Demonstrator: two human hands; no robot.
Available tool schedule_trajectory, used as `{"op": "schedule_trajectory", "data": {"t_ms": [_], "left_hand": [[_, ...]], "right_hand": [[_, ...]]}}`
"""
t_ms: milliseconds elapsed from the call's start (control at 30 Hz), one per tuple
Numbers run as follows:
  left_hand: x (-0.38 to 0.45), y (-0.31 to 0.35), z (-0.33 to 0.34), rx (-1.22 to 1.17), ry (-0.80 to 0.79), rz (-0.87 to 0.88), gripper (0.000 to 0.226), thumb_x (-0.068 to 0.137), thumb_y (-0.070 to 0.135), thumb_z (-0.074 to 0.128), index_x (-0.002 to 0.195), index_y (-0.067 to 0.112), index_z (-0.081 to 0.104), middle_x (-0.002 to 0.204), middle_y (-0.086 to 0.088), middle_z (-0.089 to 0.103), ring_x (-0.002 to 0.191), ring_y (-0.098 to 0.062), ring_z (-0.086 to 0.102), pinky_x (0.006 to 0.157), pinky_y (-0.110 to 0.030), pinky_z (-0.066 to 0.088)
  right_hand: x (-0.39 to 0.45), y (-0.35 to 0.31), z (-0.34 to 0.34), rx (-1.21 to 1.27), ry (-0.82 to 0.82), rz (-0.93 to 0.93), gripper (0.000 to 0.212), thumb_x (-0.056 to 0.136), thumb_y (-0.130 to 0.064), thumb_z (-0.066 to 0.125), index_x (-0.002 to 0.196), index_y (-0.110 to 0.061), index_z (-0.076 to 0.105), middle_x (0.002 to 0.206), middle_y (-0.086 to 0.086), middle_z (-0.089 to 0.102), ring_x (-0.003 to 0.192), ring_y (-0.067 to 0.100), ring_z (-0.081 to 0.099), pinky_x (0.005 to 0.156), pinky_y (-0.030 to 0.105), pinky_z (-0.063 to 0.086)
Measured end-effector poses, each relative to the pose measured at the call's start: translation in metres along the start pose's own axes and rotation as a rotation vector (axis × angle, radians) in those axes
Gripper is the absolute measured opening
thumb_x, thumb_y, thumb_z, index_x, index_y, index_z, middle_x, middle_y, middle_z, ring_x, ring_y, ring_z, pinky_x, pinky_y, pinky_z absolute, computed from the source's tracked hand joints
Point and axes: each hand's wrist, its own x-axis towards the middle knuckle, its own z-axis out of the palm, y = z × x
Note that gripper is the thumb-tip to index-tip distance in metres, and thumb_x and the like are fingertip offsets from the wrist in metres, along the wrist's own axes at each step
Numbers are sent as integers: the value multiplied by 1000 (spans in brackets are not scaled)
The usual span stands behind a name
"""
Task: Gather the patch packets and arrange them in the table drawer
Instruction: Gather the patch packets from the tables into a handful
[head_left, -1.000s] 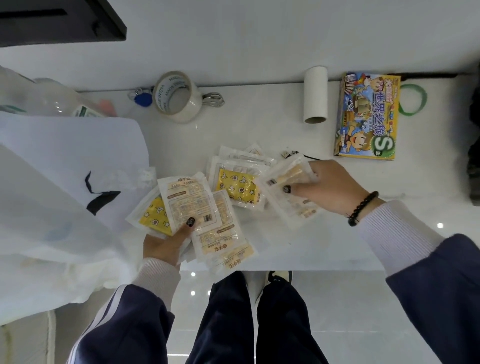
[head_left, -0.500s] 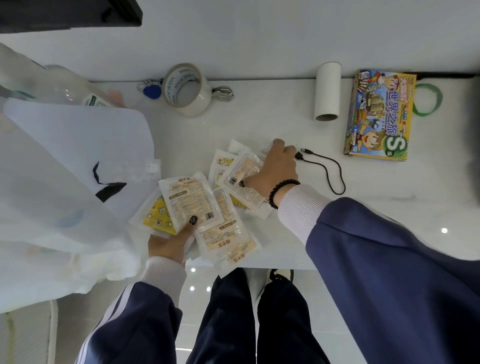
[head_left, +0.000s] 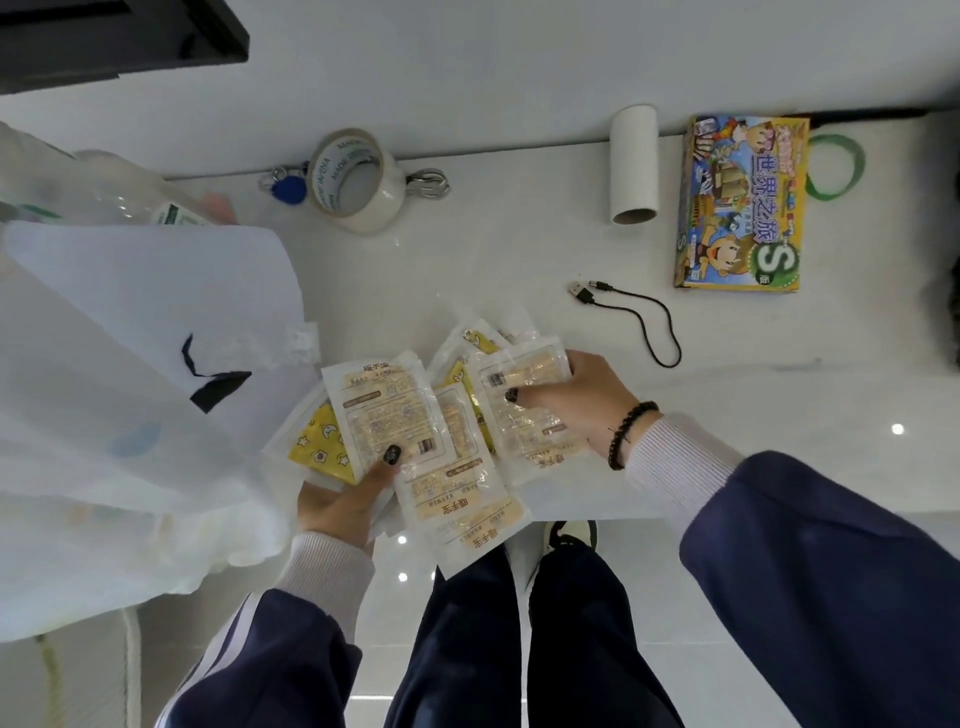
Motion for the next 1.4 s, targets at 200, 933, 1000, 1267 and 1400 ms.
{"op": "schedule_trajectory", "data": {"t_ms": [200, 933, 1000, 1267, 1400], "left_hand": [[-20, 12, 22, -17, -115, 55, 38, 71, 1, 74, 107, 11, 68, 105, -8, 74, 93, -31, 71, 78, -50, 57], [-127, 27, 62, -580, -302, 127, 44, 66, 1, 68, 110, -3, 63, 76, -4, 74, 64, -16, 72, 49, -23, 54], [-133, 21, 53, -633, -279, 105, 54, 57, 8, 75, 108, -5, 64, 72, -4, 74, 57, -15, 69, 50, -25, 56], [-143, -10, -15, -887, -273, 7, 62, 48, 9, 83, 104, -6, 61, 99, -25, 68, 77, -34, 71, 63, -42, 60], [-144, -34, -58, -1030, -246, 81, 36, 70, -2, 52, 104, 1, 62, 80, -14, 73, 68, -29, 72, 52, -36, 58]], "right_hand": [[-37, 14, -20, 226, 122, -53, 30, 76, -5, 74, 102, -19, 67, 96, -4, 74, 90, 14, 70, 75, 27, 55], [-114, -12, -6, 1097, -146, -175, 32, 78, -21, 62, 106, -8, 70, 104, 16, 69, 100, 35, 64, 99, 56, 40], [-120, -11, 2, 1057, -210, -155, 39, 82, -32, 60, 114, -12, 68, 115, 16, 67, 108, 36, 63, 98, 56, 43], [-140, -1, 53, 818, -344, -91, 66, 79, -53, 59, 133, -14, 53, 131, 20, 57, 118, 40, 56, 98, 64, 40], [-146, 16, 94, 730, -344, -17, 59, 80, -48, 60, 128, -14, 58, 127, 19, 60, 113, 40, 59, 93, 62, 45]]}}
